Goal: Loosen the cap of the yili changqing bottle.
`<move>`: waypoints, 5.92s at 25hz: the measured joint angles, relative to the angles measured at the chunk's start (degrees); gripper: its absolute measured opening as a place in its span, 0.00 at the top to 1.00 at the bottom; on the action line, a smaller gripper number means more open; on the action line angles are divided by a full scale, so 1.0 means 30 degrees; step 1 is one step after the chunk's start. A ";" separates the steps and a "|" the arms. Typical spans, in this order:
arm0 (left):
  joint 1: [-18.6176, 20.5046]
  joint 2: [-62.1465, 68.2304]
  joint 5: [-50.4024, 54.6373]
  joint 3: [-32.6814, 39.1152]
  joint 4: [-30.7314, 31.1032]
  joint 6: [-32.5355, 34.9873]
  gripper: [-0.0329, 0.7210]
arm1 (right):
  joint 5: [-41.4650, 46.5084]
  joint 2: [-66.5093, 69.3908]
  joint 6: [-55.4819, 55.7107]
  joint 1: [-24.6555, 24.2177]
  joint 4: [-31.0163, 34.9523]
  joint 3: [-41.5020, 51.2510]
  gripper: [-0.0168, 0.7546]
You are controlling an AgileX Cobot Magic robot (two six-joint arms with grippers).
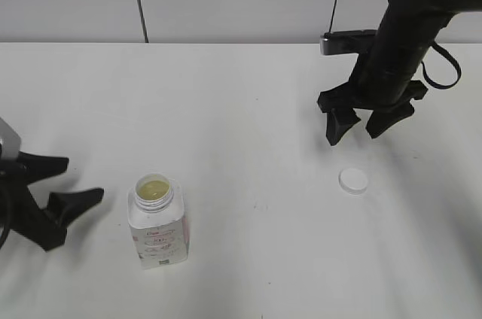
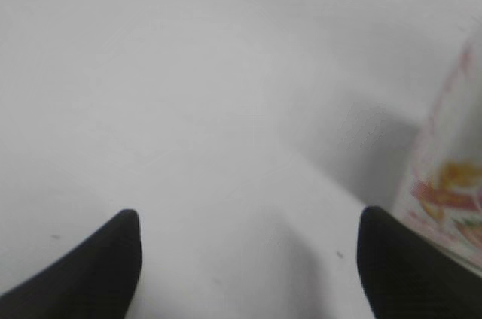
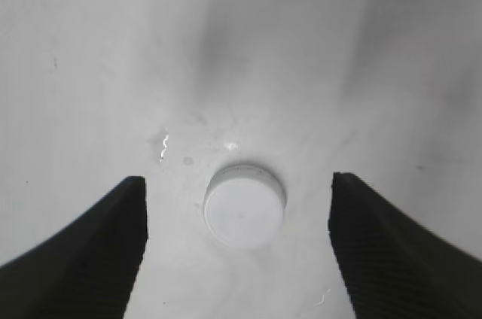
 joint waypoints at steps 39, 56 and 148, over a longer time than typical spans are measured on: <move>0.0509 -0.2966 3.2720 -1.7657 -1.6360 0.3886 0.39 | 0.4899 -0.0666 0.0022 -0.1499 -0.2581 -0.6131 0.22; 0.0509 -0.2966 3.7233 -1.7774 -1.6525 0.4485 0.39 | 0.4953 -0.1711 -0.0380 -0.5692 -0.2848 -0.5975 0.22; -0.0269 -3.4407 3.9245 -0.5230 -1.9748 0.4527 0.40 | 0.2752 -3.7188 0.0038 -0.5798 -0.3080 1.7551 0.22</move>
